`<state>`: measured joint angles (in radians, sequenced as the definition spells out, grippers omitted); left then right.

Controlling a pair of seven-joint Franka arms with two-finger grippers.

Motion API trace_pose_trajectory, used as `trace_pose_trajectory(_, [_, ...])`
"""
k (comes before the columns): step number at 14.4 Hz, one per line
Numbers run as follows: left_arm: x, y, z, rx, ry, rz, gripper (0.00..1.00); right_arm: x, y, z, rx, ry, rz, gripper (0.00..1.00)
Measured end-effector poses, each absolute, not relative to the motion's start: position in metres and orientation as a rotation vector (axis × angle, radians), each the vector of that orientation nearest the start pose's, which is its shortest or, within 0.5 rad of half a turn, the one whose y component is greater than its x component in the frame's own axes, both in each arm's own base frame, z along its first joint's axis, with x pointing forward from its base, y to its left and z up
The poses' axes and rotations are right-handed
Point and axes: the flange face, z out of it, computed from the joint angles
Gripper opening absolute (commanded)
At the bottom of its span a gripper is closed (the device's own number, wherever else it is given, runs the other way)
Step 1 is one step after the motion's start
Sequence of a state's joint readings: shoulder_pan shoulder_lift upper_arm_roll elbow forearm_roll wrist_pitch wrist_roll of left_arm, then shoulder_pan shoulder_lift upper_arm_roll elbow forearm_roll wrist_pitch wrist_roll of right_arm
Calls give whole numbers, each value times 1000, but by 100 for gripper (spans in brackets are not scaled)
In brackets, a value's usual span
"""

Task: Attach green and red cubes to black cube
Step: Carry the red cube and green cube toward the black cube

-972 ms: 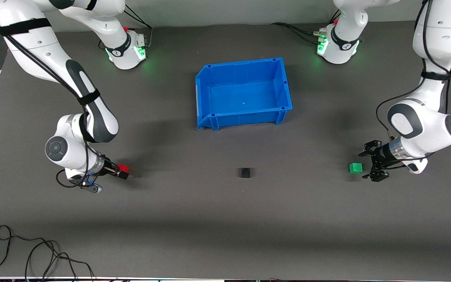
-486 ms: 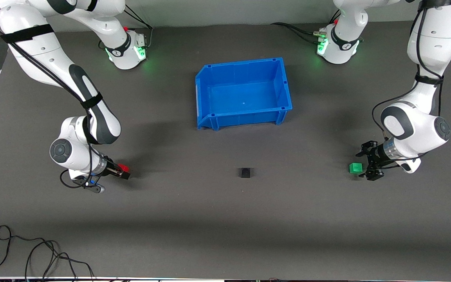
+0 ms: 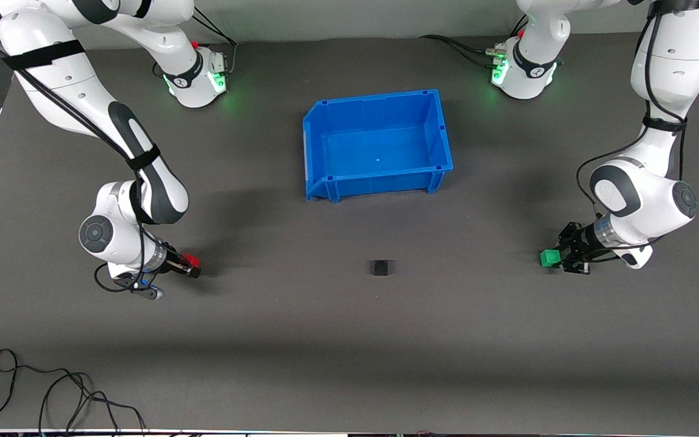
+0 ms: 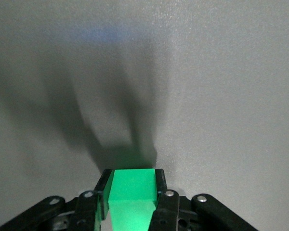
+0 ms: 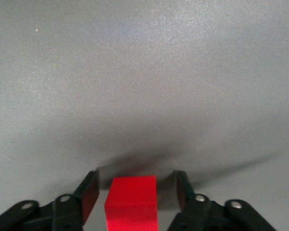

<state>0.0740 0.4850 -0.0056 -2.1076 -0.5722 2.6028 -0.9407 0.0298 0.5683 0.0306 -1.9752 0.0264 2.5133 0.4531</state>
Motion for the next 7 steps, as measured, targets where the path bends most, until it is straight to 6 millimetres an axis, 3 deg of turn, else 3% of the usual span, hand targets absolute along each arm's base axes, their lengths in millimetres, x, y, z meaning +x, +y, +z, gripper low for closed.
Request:
trace_pose_trajectory(4, [594,47,209,-2521,-2347,237,24,608,36,175,-3049,650,55,16])
trace_pose_trajectory(6, [612,41,238,-2519,-2376,320,24,608,36,175,-3049,650,55,1])
trace_pose_trajectory(7, [621,38,254,-2509,-2402,346,24,608,36,175,-3049,650,55,0])
